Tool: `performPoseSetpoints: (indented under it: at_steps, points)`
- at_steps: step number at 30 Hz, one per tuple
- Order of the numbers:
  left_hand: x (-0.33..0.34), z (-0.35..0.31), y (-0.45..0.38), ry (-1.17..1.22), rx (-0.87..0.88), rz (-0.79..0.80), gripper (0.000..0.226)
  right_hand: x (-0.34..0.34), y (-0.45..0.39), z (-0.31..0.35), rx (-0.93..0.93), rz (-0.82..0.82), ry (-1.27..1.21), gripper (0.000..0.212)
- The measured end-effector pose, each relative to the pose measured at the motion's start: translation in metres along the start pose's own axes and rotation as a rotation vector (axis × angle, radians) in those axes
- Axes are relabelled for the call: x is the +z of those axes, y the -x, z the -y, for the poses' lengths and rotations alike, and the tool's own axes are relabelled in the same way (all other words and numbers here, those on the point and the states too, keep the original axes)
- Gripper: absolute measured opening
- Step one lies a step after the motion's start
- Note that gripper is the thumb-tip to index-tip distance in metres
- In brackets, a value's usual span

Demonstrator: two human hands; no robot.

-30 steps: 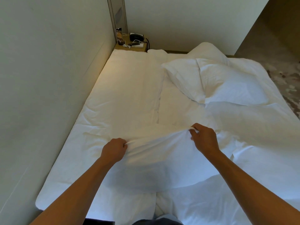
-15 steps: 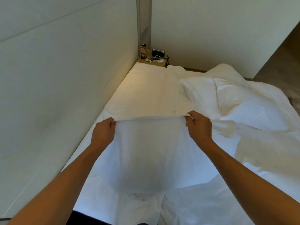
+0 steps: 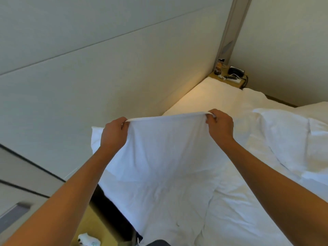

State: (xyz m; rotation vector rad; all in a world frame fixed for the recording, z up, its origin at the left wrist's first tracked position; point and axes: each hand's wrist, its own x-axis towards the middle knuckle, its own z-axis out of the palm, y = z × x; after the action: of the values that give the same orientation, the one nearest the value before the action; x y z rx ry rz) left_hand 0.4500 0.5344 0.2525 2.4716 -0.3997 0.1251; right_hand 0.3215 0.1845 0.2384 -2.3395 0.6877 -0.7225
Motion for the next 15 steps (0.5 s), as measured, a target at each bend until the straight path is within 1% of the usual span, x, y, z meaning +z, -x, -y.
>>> performPoseSetpoints:
  at_steps: [4, 8, 11, 13, 15]
  points:
    - [-0.009, 0.027, 0.008, 0.003, -0.092, -0.022, 0.028, 0.043, -0.017, 0.021, -0.030, 0.053, -0.011, 0.024]
    - [-0.005, 0.051, 0.015, -0.007, -0.182, -0.006, 0.028, 0.082, -0.033, 0.029, -0.093, 0.144, 0.098, 0.028]
    - [0.007, 0.068, 0.018, -0.025, -0.229, 0.057, 0.027, 0.106, -0.037, 0.020, -0.145, 0.267, 0.174, 0.029]
    - [0.019, 0.075, 0.021, -0.023, -0.256, 0.122, 0.027, 0.118, -0.035, 0.009, -0.140, 0.343, 0.214, 0.029]
    - [0.030, 0.078, 0.020, 0.014, -0.273, 0.149, 0.027, 0.126, -0.035, 0.000, -0.102, 0.351, 0.199, 0.028]
